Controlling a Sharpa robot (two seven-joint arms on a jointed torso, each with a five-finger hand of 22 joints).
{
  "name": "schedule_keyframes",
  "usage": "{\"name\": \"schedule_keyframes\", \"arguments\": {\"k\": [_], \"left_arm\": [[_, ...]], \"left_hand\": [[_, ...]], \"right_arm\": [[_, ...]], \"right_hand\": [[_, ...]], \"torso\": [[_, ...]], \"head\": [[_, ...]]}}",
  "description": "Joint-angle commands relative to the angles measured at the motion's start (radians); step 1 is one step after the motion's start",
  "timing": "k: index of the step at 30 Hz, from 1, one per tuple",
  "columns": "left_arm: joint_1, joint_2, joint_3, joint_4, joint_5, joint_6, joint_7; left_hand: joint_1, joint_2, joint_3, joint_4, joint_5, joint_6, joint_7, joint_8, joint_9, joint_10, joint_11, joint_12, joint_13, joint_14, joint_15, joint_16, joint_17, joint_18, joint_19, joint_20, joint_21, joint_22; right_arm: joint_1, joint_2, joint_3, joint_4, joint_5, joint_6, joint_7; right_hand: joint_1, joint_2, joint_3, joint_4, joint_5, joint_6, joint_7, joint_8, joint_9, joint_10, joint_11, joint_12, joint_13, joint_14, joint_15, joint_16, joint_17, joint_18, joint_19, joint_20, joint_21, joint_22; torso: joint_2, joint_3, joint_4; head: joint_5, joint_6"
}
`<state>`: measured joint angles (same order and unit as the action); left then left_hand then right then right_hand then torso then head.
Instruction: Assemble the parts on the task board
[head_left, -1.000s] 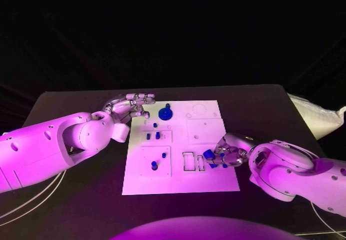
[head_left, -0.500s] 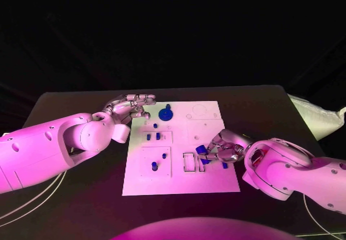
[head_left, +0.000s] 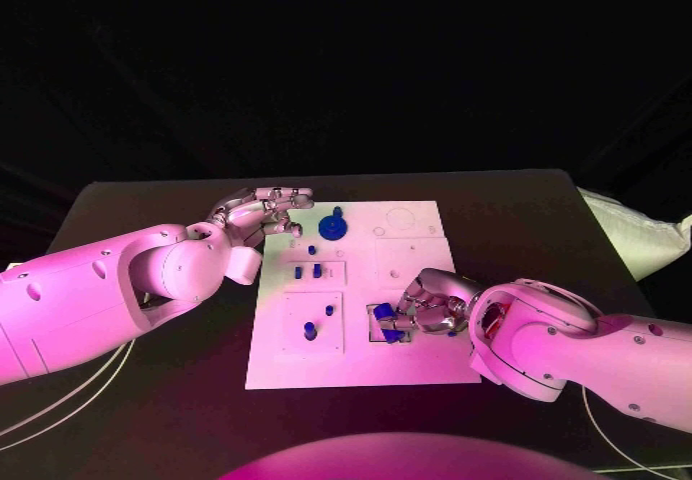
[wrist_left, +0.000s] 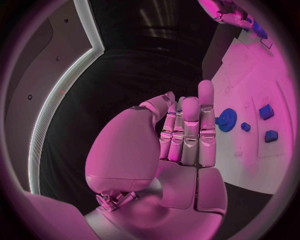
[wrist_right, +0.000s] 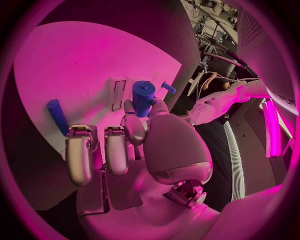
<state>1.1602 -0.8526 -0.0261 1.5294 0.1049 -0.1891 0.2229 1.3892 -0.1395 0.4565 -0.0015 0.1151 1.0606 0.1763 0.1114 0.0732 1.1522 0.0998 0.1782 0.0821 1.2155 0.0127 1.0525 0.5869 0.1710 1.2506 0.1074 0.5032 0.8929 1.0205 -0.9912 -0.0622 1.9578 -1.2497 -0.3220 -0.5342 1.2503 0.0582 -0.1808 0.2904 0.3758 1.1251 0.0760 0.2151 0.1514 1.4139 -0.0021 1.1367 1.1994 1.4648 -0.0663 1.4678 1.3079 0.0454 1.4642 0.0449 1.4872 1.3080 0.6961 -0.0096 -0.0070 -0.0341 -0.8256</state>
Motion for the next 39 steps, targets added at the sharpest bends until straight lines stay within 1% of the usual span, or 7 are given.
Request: {"name": "schedule_keyframes", "arguments": {"k": [1,5,9,13,17,29,39], "left_arm": [[0.0,0.002,0.001,0.003,-0.003,0.019,0.004],[0.0,0.002,0.001,0.003,-0.003,0.019,0.004],[0.0,0.003,0.001,0.003,-0.003,0.019,0.004],[0.0,0.003,0.001,0.003,-0.003,0.019,0.003],[0.0,0.003,0.001,0.002,-0.003,0.019,0.003],[0.0,0.004,0.001,0.0,-0.003,0.021,0.002],[-0.001,0.002,0.001,0.0,-0.003,0.02,0.002]], "left_hand": [[0.001,0.012,-0.003,-0.004,-0.004,-0.005,-0.001,0.005,-0.001,-0.01,0.001,0.006,-0.001,-0.005,0.001,-0.004,-0.001,0.011,-0.003,0.002,-0.005,-0.001],[0.001,0.012,-0.003,-0.004,-0.004,-0.005,-0.001,0.005,-0.001,-0.01,0.001,0.006,-0.001,-0.005,0.001,-0.004,-0.001,0.011,-0.003,0.002,-0.005,-0.001],[0.001,0.012,-0.003,-0.004,-0.004,-0.005,-0.001,0.005,-0.001,-0.01,0.001,0.006,-0.001,-0.005,0.001,-0.004,-0.001,0.011,-0.003,0.002,-0.005,-0.001],[0.001,0.012,-0.003,-0.004,-0.004,-0.005,-0.001,0.005,-0.001,-0.01,0.001,0.006,-0.001,-0.005,0.001,-0.004,-0.001,0.011,-0.003,0.002,-0.005,-0.001],[0.001,0.012,-0.003,-0.004,-0.004,-0.005,-0.001,0.005,-0.001,-0.01,0.001,0.006,-0.001,-0.005,0.001,-0.004,-0.001,0.011,-0.003,0.002,-0.005,-0.001],[0.001,0.012,-0.003,-0.004,-0.004,-0.005,-0.001,0.005,-0.001,-0.01,0.001,0.006,-0.001,-0.005,0.001,-0.004,-0.001,0.011,-0.003,0.002,-0.005,-0.001],[0.001,0.012,-0.003,-0.004,-0.004,-0.005,-0.001,0.005,-0.001,-0.01,0.001,0.006,-0.001,-0.005,0.001,-0.004,-0.001,0.011,-0.003,0.002,-0.005,-0.001]], "right_arm": [[-0.001,0.005,0.0,-0.004,-0.043,0.03,-0.028],[-0.002,0.011,0.0,-0.012,-0.078,0.001,-0.042],[-0.002,0.02,0.0,-0.019,-0.103,-0.02,-0.039],[-0.003,0.023,0.0,-0.02,-0.121,-0.025,-0.037],[-0.003,0.023,0.0,-0.018,-0.135,-0.025,-0.034],[-0.007,0.033,0.0,-0.017,-0.211,0.014,-0.044],[-0.003,-0.028,0.001,0.011,-0.191,-0.052,-0.026]], "right_hand": [[-0.019,-0.004,-0.011,0.0,-0.018,0.016,-0.006,-0.007,0.003,-0.005,-0.005,-0.007,-0.003,0.07,-0.006,-0.006,0.073,-0.007,0.023,-0.005,-0.007,0.109],[-0.072,-0.012,-0.059,0.001,-0.171,0.013,-0.004,-0.014,0.009,-0.026,-0.003,-0.065,-0.038,0.063,-0.005,-0.028,0.04,-0.002,0.011,-0.005,-0.021,0.087],[-0.165,-0.074,-0.1,0.003,-0.325,-0.013,0.006,-0.024,0.013,-0.097,0.008,-0.228,-0.157,0.049,0.003,-0.07,-0.014,0.004,-0.006,0.002,-0.041,0.059],[-0.226,-0.155,-0.022,0.006,-0.324,-0.022,0.01,-0.023,0.021,-0.111,0.008,-0.287,-0.2,0.05,0.006,-0.076,-0.016,0.006,-0.01,0.004,-0.047,0.052],[-0.23,-0.166,-0.011,0.006,-0.325,-0.021,0.008,-0.021,0.024,-0.11,0.009,-0.293,-0.205,0.051,0.005,-0.075,-0.014,0.006,-0.009,0.005,-0.047,0.054],[0.078,-0.089,0.065,-0.106,-0.246,0.011,-0.008,0.014,0.054,-0.065,-0.007,-0.241,-0.16,0.062,-0.007,-0.054,0.025,-0.003,0.013,-0.005,-0.025,0.09],[0.074,-0.067,0.046,-0.097,-0.149,-0.015,-0.001,0.009,0.057,-0.063,-0.003,-0.248,-0.16,0.063,-0.006,-0.052,0.031,-0.004,0.016,-0.006,-0.021,0.095]], "torso": [[0.0,0.0004,0.0006],[0.0,0.0013,-0.0008],[0.0,0.0014,-0.0009],[0.0,0.0022,-0.0013],[0.0,0.0021,-0.0031],[0.0,0.0018,-0.0001],[-0.001,0.0019,-0.0038]], "head": [[0.002,0.0],[0.004,0.001],[0.004,0.002],[0.005,0.001],[0.005,0.0],[0.002,-0.003],[0.003,-0.001]]}}
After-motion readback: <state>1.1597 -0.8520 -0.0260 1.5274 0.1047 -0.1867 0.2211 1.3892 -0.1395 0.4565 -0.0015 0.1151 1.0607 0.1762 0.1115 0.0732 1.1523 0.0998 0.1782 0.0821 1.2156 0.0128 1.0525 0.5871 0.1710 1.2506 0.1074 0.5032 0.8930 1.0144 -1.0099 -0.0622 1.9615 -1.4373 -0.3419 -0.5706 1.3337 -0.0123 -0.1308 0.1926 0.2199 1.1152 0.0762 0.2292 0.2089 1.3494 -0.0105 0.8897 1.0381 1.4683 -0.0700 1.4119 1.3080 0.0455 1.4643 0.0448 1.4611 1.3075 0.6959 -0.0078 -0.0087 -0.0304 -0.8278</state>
